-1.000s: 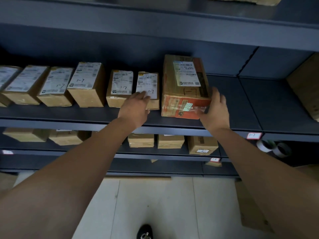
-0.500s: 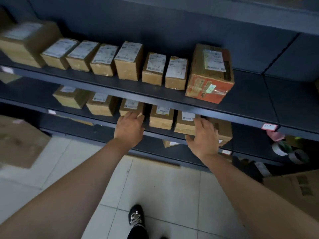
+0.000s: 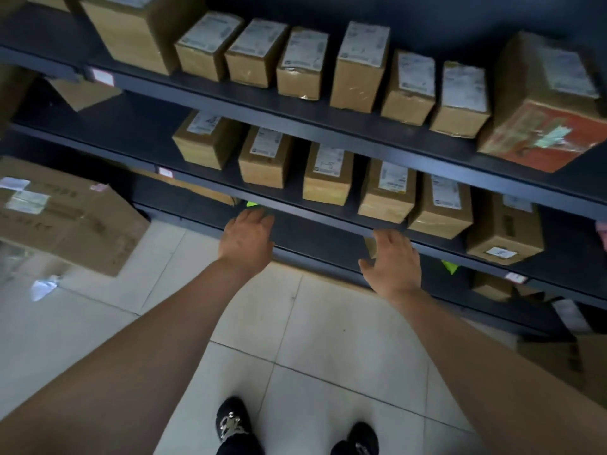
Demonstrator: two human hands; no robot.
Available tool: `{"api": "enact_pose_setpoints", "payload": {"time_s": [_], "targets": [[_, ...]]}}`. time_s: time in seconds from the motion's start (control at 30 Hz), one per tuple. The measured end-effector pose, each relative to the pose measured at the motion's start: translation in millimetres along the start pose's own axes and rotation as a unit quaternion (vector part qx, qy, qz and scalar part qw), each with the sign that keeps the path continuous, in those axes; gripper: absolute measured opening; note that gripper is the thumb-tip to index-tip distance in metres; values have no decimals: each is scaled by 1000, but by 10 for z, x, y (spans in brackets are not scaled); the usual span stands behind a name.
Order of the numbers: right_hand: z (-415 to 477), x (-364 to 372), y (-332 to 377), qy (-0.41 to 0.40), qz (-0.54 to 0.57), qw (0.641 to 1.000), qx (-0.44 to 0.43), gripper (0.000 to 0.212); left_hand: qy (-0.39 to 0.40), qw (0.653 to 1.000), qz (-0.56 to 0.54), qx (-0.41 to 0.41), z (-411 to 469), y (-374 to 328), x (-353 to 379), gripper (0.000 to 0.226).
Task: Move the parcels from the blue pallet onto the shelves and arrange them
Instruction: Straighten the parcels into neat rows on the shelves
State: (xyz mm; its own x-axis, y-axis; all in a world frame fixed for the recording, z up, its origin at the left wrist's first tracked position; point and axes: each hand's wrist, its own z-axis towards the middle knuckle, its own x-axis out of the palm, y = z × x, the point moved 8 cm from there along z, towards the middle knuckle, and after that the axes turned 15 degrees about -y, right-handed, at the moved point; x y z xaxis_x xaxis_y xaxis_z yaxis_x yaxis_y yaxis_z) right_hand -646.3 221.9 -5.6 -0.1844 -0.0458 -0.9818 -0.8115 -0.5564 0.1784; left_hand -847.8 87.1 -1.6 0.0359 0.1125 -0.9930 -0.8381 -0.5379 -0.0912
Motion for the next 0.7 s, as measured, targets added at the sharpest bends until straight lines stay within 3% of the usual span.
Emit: {"api": "enact_pose_setpoints", "payload": {"time_s": [0.33, 0.7], "targets": [[569, 713, 1101, -3, 20, 1000, -1, 60, -15, 1000, 5, 6, 589, 1225, 315, 53], [1647, 1613, 1701, -45, 49, 997, -39, 59, -72, 997, 3, -34, 1652, 2222, 958, 49]]}}
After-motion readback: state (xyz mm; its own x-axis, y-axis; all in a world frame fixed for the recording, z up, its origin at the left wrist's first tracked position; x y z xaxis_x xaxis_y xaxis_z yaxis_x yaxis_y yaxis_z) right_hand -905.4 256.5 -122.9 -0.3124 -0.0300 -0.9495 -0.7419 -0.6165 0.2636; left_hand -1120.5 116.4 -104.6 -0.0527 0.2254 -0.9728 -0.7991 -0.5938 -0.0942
